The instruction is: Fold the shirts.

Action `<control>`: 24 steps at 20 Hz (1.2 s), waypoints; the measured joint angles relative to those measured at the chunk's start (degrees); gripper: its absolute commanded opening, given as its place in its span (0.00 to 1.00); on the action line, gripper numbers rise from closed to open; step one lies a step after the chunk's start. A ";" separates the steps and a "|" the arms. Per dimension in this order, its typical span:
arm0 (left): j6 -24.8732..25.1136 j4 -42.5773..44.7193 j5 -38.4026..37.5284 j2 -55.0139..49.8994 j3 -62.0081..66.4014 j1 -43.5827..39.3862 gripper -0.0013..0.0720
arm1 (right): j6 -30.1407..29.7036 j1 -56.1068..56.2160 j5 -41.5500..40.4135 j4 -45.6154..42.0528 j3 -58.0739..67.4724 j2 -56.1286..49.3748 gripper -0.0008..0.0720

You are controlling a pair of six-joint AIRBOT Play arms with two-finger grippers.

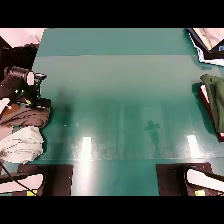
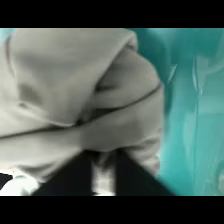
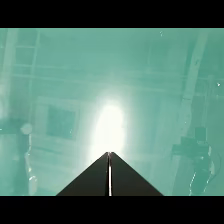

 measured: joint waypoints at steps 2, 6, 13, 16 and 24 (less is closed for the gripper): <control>0.00 0.33 0.52 0.00 -0.37 0.00 0.06 | 0.00 0.00 0.11 0.00 0.00 0.00 0.04; 0.33 0.39 -0.70 1.66 4.20 -0.81 0.06 | -0.02 0.00 -0.04 0.02 -0.02 0.00 0.04; 8.35 -7.15 -3.37 15.26 22.88 -11.08 0.06 | 0.00 0.00 -4.17 2.80 0.00 0.07 0.04; 12.13 -15.58 -3.32 18.97 30.56 -17.66 0.06 | -0.02 0.00 -6.03 3.85 -0.02 0.07 0.04; 17.57 -27.02 2.16 11.76 36.70 -30.60 0.06 | 0.00 0.00 -6.43 4.59 0.00 0.17 0.04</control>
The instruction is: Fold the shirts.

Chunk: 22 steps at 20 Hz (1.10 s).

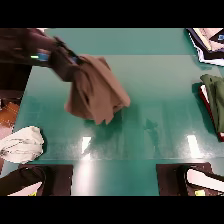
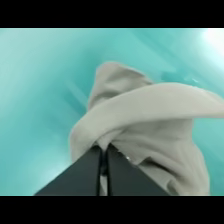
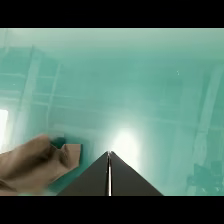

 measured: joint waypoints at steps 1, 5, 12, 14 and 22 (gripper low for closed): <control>0.57 -1.46 1.27 -2.43 0.13 -0.57 0.06 | 0.00 0.00 0.35 0.04 0.00 0.00 0.04; 1.84 -7.82 7.17 -11.98 0.90 -1.60 0.74 | 0.02 0.00 1.64 0.04 -0.02 0.00 0.04; -0.04 -5.99 -0.96 -14.34 1.64 5.86 0.87 | 0.02 0.00 2.58 0.02 0.00 0.00 0.04; -2.10 -5.33 -5.09 -12.66 -0.68 11.08 0.87 | 0.04 0.00 2.78 0.00 0.00 0.00 0.04; -4.70 -15.67 1.33 5.05 -39.71 17.75 0.87 | 0.04 0.02 2.80 -0.11 0.00 0.00 0.04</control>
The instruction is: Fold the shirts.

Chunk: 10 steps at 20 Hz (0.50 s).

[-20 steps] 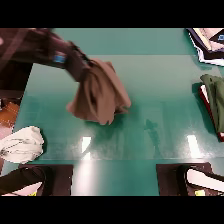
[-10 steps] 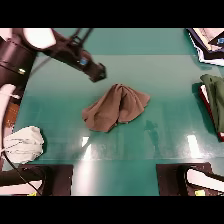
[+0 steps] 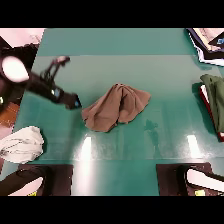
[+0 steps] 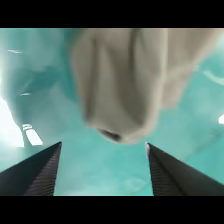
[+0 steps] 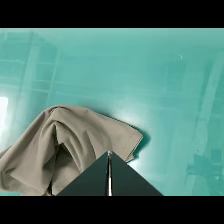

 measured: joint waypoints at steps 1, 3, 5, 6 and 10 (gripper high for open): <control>-0.02 -1.46 3.19 2.10 -5.57 -0.85 0.87 | 0.00 0.00 -0.02 -0.02 -0.02 0.00 0.04; 0.39 -3.78 9.25 4.81 -14.14 -3.58 0.87 | 0.00 0.00 -0.13 -0.04 0.00 0.02 0.04; 1.55 -5.20 15.69 6.25 -20.61 -7.19 0.87 | 0.00 0.02 -0.15 -0.04 -0.02 0.00 0.04; 1.57 -5.60 18.91 6.54 -23.19 -8.85 0.87 | -0.02 0.02 -0.13 -0.04 -0.02 0.00 0.04; -1.66 -6.14 32.09 7.02 -29.55 -12.15 0.87 | 0.00 0.02 0.81 -0.04 0.00 0.00 0.04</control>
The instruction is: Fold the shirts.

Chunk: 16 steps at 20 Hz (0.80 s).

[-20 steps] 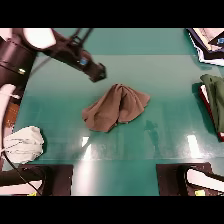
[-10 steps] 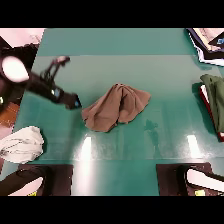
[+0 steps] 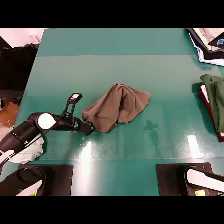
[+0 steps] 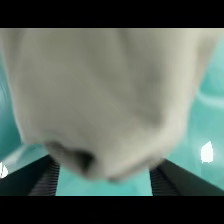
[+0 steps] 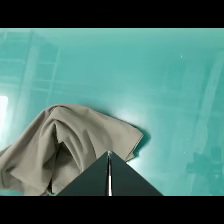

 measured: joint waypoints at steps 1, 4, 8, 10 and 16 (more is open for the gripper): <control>-0.72 -0.02 2.60 0.04 -0.76 -0.39 0.76 | 0.00 0.13 0.33 -0.02 -0.02 0.00 0.04; -2.38 -0.02 7.43 0.11 -1.92 -0.92 0.21 | 0.00 1.31 1.66 -0.02 -0.24 0.04 0.04; -3.32 -0.07 9.55 0.11 -2.32 -1.20 0.06 | 0.00 5.16 2.08 -0.09 -6.43 1.62 0.04; -3.54 0.20 9.35 0.17 -1.25 -1.25 0.06 | 0.00 7.85 0.70 -0.26 -13.33 3.48 0.04; -3.76 6.64 2.19 0.42 8.83 -1.27 0.06 | -0.02 18.78 -11.89 0.74 -44.19 11.80 0.94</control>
